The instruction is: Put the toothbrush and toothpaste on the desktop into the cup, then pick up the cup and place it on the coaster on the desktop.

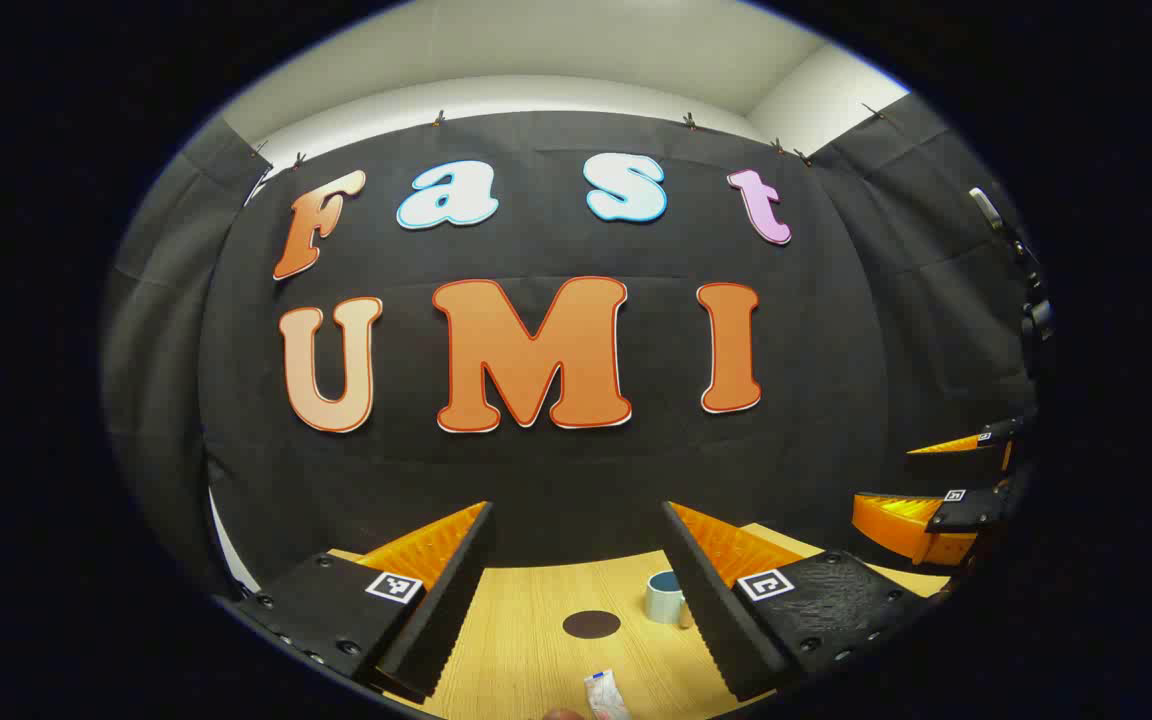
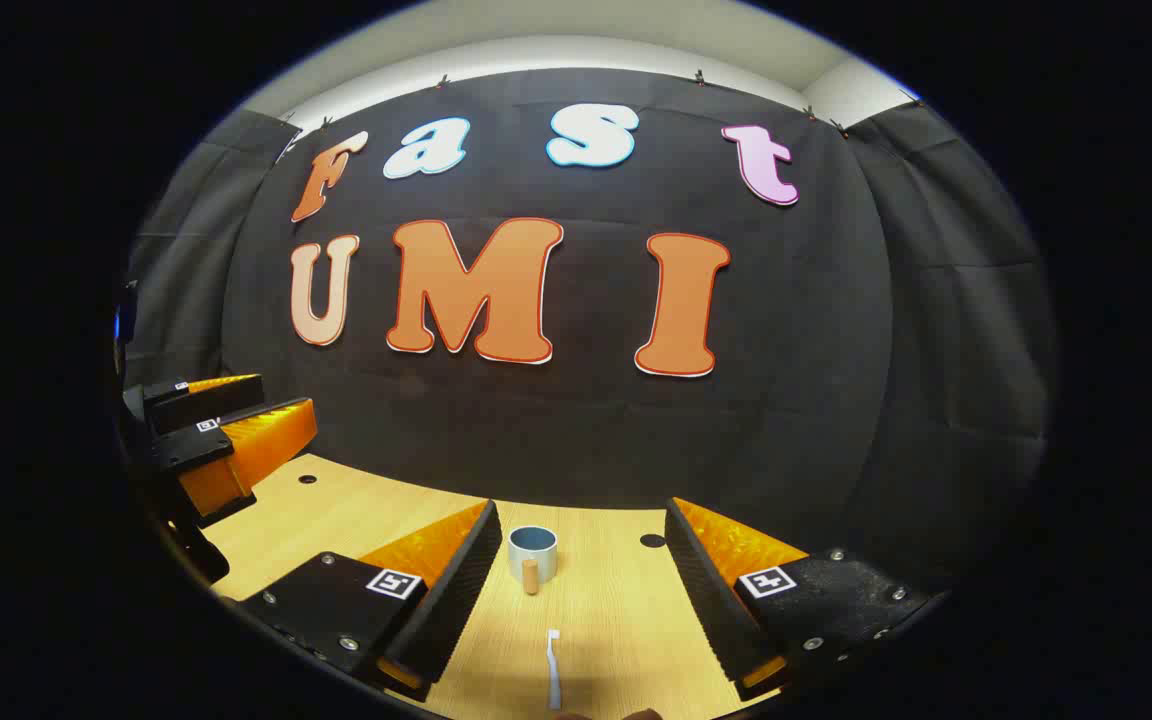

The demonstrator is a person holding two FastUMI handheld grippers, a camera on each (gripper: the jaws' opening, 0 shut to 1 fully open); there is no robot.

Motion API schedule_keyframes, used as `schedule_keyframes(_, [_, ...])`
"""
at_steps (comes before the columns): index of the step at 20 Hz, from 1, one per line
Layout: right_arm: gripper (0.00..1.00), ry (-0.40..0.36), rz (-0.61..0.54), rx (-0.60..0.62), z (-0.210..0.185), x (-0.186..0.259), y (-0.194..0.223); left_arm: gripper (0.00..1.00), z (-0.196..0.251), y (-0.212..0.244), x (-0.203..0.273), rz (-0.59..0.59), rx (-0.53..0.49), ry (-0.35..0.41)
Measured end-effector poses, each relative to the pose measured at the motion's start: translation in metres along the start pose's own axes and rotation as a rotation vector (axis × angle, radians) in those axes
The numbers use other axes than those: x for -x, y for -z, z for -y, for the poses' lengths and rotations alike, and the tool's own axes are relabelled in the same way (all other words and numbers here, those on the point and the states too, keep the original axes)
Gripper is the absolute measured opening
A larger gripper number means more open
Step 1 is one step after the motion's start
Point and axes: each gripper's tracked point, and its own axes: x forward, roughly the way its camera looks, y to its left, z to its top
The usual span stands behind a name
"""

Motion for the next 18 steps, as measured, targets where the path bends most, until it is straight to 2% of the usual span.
schedule_keyframes(7, [0.99, -0.003, -0.007, -0.037, 0.007, -0.014, 0.002, 0.98, 0.0, 0.002, 0.0, -0.01, -0.001, -0.015])
schedule_keyframes(18, [0.99, -0.017, -0.064, -0.028, 0.002, -0.021, 0.021, 0.98, -0.009, 0.002, 0.006, -0.014, 0.009, -0.047])
